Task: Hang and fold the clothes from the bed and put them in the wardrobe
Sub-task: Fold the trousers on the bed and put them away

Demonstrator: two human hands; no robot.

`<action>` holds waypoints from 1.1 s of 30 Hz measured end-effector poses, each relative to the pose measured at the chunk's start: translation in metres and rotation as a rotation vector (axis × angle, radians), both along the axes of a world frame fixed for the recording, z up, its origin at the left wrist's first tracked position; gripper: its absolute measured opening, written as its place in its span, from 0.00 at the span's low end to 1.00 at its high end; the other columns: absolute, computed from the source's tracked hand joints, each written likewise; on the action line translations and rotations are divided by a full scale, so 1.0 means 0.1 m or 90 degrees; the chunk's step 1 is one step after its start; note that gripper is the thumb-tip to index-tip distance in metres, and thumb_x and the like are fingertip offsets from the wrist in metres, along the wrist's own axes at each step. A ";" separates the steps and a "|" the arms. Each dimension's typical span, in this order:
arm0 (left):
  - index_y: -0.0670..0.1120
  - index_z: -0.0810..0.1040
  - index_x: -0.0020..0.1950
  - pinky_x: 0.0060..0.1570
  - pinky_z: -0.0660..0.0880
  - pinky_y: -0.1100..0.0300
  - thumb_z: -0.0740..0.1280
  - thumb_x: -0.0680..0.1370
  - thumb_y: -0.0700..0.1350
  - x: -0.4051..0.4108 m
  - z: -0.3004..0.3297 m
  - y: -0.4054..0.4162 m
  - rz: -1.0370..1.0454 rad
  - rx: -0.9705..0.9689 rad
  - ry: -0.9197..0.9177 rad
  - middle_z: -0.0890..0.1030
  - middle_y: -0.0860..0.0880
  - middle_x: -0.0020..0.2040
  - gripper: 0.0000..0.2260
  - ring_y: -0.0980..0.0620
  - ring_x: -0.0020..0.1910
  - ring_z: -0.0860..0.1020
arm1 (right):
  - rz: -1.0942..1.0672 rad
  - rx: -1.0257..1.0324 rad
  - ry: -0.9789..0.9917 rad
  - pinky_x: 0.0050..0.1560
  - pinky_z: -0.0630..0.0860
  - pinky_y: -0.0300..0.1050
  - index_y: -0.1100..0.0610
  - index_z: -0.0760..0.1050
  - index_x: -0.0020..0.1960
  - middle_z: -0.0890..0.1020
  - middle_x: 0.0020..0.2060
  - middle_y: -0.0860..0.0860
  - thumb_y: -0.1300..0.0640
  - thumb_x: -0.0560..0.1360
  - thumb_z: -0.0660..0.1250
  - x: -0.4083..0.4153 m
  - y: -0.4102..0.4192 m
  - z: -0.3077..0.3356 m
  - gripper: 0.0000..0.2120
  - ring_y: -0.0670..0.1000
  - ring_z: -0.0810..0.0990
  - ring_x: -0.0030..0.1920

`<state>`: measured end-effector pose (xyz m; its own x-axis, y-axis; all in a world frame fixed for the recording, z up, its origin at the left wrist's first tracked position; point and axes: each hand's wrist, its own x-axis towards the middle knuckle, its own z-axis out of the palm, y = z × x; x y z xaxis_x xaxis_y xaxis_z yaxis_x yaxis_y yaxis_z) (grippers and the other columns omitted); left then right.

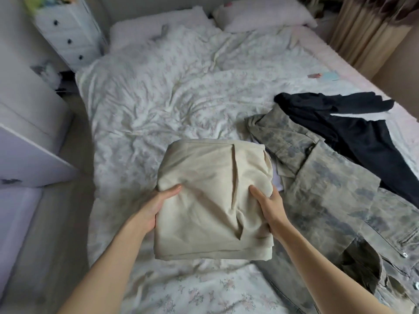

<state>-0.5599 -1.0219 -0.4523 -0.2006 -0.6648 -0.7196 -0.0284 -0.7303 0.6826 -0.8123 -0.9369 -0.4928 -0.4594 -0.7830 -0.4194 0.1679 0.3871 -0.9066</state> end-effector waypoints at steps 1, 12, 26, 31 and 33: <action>0.42 0.80 0.55 0.39 0.80 0.59 0.76 0.66 0.44 0.18 0.22 0.00 0.026 -0.035 0.001 0.85 0.45 0.46 0.19 0.49 0.43 0.84 | 0.025 -0.033 0.006 0.51 0.73 0.41 0.50 0.71 0.59 0.79 0.50 0.42 0.54 0.75 0.68 0.14 -0.11 0.19 0.13 0.42 0.77 0.51; 0.50 0.72 0.65 0.63 0.71 0.51 0.75 0.64 0.63 2.16 2.06 0.62 0.379 -0.392 -0.139 0.77 0.53 0.62 0.34 0.51 0.61 0.76 | 0.214 -0.283 0.035 0.51 0.73 0.42 0.54 0.71 0.59 0.79 0.49 0.46 0.55 0.74 0.69 2.18 -0.58 1.97 0.14 0.47 0.78 0.50; 0.58 0.55 0.73 0.64 0.68 0.47 0.62 0.77 0.55 5.00 3.59 1.87 0.512 -0.814 -0.664 0.62 0.50 0.75 0.27 0.46 0.71 0.65 | 0.213 -0.563 0.167 0.63 0.65 0.46 0.51 0.52 0.75 0.66 0.69 0.45 0.49 0.77 0.64 5.52 0.33 3.61 0.32 0.44 0.68 0.62; 0.56 0.66 0.67 0.53 0.75 0.49 0.58 0.78 0.55 5.62 3.90 2.00 0.553 -0.841 -0.793 0.68 0.45 0.67 0.18 0.40 0.62 0.73 | 0.211 -0.601 0.228 0.54 0.68 0.47 0.54 0.63 0.69 0.73 0.64 0.51 0.50 0.79 0.60 6.29 0.35 3.99 0.20 0.56 0.74 0.61; 0.51 0.70 0.66 0.51 0.75 0.49 0.61 0.79 0.50 5.75 4.00 1.94 0.576 -0.841 -0.808 0.71 0.43 0.63 0.16 0.40 0.58 0.74 | 0.215 -0.623 0.233 0.55 0.69 0.48 0.55 0.65 0.68 0.73 0.63 0.51 0.51 0.79 0.60 6.46 0.28 4.10 0.20 0.55 0.74 0.60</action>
<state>0.0146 -0.8279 -0.0518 0.5402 -0.3937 0.7438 -0.8053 0.0149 0.5927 -0.1660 -0.9089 -0.0829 -0.1282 -0.8120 0.5694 -0.1534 -0.5509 -0.8203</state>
